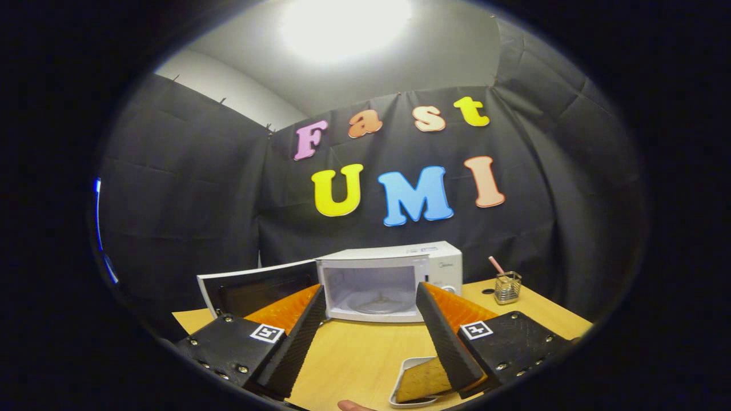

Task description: Open the microwave, put the food inside, and close the microwave door.

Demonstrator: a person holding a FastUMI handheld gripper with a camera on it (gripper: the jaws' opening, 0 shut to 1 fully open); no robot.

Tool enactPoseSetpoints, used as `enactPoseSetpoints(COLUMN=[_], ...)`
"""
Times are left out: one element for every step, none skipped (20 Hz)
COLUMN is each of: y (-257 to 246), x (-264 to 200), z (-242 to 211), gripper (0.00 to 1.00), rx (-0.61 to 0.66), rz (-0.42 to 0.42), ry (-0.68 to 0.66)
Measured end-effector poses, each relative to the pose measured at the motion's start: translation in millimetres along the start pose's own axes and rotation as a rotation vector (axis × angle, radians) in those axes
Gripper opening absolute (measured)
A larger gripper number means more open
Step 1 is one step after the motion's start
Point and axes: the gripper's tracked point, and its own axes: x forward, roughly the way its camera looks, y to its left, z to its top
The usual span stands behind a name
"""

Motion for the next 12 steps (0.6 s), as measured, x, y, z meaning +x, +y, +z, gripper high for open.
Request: enactPoseSetpoints(y=[-16.9,-33.9,-50.3,-62.1,-73.3,-81.0,-85.8,-87.3,-88.9,-88.3,-88.5,-88.2], x=[-2.1,-6.3,-10.0,-12.7,-14.4,-17.4,-18.7,-19.8,-21.4,-23.4,-23.8,-24.5], z=[-5.7,-11.0,-17.1,-22.9,-29.9,-36.6,-44.7,-52.1,-61.6,-70.6,-81.6,-89.3], gripper=[0.96,0.96,0.97,0.96,0.96,0.96,0.96,0.96,0.96,0.96,0.96,0.96], rx=[0.005,0.010,0.021,0.030,0.039,0.047,0.061,0.077,0.094,0.107,0.119,0.122], rz=[-0.028,-0.056,-0.084,-0.102,-0.122,-0.129,-0.133,-0.129,-0.125,-0.115,-0.107,-0.101], ry=[0.015,0.026,0.035,0.045,0.056,0.063,0.076,0.088,0.104,0.120,0.140,0.156])
